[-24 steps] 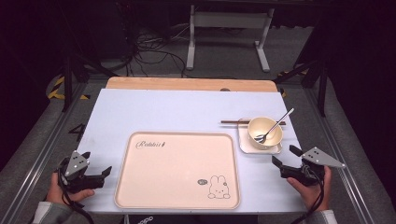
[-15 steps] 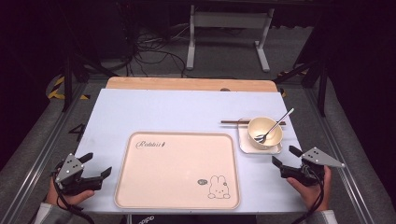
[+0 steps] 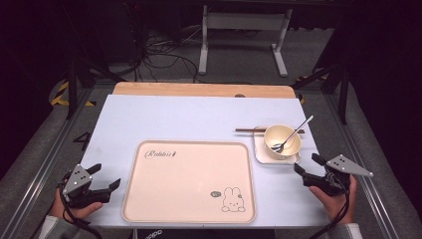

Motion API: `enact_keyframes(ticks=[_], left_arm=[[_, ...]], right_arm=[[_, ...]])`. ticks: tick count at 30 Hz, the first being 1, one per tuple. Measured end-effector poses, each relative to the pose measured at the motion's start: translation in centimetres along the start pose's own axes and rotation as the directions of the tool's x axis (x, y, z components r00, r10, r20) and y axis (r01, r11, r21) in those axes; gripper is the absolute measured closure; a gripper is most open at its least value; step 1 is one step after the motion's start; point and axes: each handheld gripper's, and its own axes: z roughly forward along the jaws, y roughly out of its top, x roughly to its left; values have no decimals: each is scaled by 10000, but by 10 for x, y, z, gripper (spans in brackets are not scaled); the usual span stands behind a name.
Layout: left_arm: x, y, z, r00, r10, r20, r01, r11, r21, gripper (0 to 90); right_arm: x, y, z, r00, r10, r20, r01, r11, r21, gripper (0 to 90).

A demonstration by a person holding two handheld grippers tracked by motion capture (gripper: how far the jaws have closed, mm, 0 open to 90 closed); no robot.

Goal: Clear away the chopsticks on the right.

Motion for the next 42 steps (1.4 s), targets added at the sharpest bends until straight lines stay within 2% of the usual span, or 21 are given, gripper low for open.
enact_keyframes(ticks=[6, 10, 13, 17, 23, 27, 28, 29, 30, 31, 35, 38, 42], left_arm=[[0, -1, 1, 10000, 32, 19, -32, 10000, 28, 150], [0, -2, 1, 10000, -40, 91, 40, 10000, 32, 142], [0, -3, 2, 10000, -33, 56, 32, 10000, 89, 142], [-1, -4, 2, 10000, -81, 15, 80, 9998, 160, 146], [-1, -5, 0, 10000, -45, 2, 45, 9998, 183, 148], [-2, -5, -1, 10000, -29, 60, 28, 9999, 137, 149], [-3, -5, 0, 9999, 9, 120, -11, 9999, 112, 148], [-3, -5, 0, 9999, 9, 120, -11, 9999, 112, 148], [-4, -4, -1, 9998, 85, 163, -87, 9999, 105, 148], [-4, -4, -1, 9998, 98, 163, -100, 9999, 112, 148], [-5, -2, -1, 9996, 66, 267, -67, 10000, 21, 150], [-6, -1, -1, 9995, 65, 319, -64, 10000, -11, 151], [-8, 0, 0, 9988, 121, 484, -120, 9999, -17, 154]], right_arm=[[-5, 6, 1, 9999, 114, 84, -112, 9998, -187, 241], [-12, 14, 1, 9995, 302, 120, -295, 9981, -547, 262], [-14, 16, 2, 9995, 293, 90, -287, 9981, -553, 267], [-20, 21, 4, 9990, 420, 160, -409, 9973, -615, 318], [-27, 24, 8, 9973, 721, 127, -713, 9957, -595, 359], [-29, 26, 9, 9968, 745, 278, -725, 9952, -661, 466], [-32, 27, 8, 9946, 865, 571, -816, 9932, -827, 620], [-32, 27, 8, 9946, 865, 571, -816, 9932, -827, 620], [-34, 29, 11, 9953, 737, 633, -693, 9952, -697, 708], [-34, 29, 11, 9953, 737, 633, -693, 9952, -697, 708], [-42, 32, 20, 9961, 570, 675, -544, 9977, -404, 871], [-52, 33, 29, 9950, 797, 601, -784, 9966, -235, 900], [-63, 35, 49, 9948, 837, 573, -867, 9949, 518, 900]])
